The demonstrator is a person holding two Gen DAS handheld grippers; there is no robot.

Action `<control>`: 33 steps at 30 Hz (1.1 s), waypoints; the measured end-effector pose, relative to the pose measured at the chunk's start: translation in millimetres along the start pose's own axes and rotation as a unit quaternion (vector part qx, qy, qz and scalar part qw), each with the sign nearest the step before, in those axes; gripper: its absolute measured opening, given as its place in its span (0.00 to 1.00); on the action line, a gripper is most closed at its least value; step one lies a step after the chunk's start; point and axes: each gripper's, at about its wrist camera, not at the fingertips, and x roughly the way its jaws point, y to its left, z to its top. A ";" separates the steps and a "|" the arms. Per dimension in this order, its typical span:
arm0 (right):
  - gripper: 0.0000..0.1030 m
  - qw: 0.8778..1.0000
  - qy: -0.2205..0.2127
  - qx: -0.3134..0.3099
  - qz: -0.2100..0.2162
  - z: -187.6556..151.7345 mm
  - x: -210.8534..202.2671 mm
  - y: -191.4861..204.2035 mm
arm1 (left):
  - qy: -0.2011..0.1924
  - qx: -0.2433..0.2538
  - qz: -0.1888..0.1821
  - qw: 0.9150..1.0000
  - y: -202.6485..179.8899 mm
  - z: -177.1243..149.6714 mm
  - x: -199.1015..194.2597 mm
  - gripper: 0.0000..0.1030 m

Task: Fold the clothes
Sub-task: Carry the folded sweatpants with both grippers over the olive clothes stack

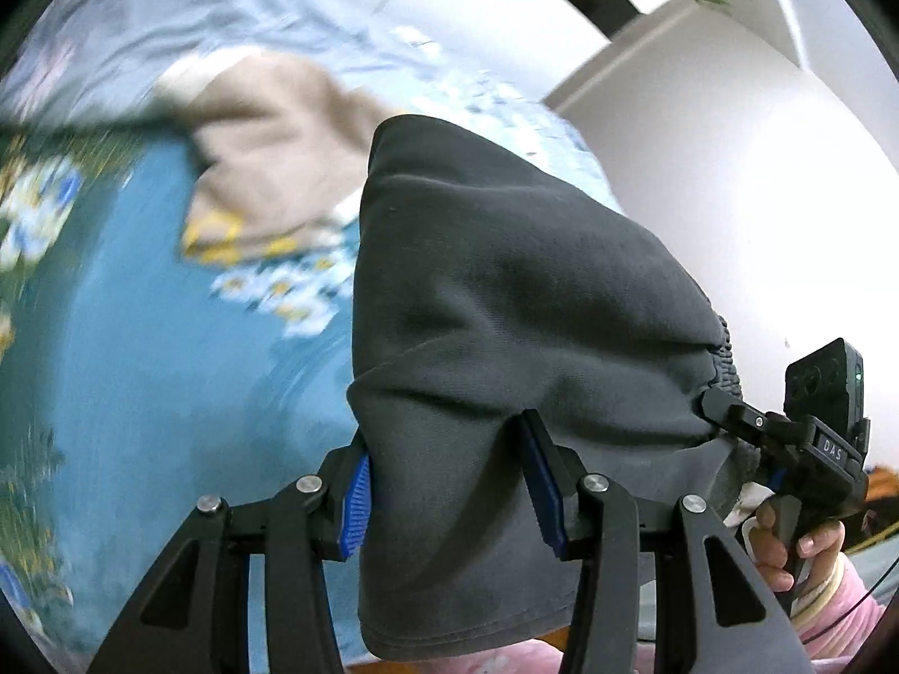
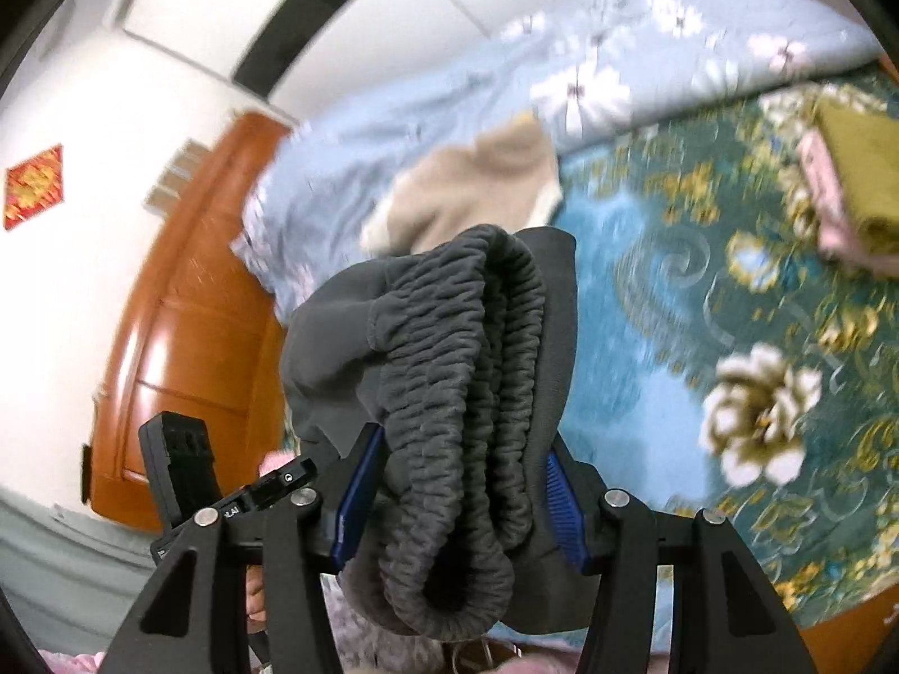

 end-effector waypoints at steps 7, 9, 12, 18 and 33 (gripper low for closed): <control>0.56 0.996 -0.085 0.038 0.007 36.3 -87.7 -87.4 | 0.010 0.089 -0.008 0.996 -120.2 26.2 48.9 0.48; 0.56 0.994 -0.094 0.048 0.008 48.8 -109.6 -126.5 | 0.018 0.106 -0.008 0.994 -158.2 28.8 78.2 0.48; 0.56 0.994 -0.096 0.058 0.007 77.1 -140.4 -191.5 | 0.025 0.107 -0.007 0.994 -213.8 27.8 130.5 0.48; 0.56 0.991 -0.097 0.087 -0.011 141.6 -211.4 -312.5 | 0.083 0.074 -0.007 0.994 -324.2 26.8 244.2 0.46; 0.56 0.980 -0.041 0.194 0.000 231.3 -201.6 -487.3 | 0.181 0.082 0.065 0.978 -408.5 90.1 429.6 0.45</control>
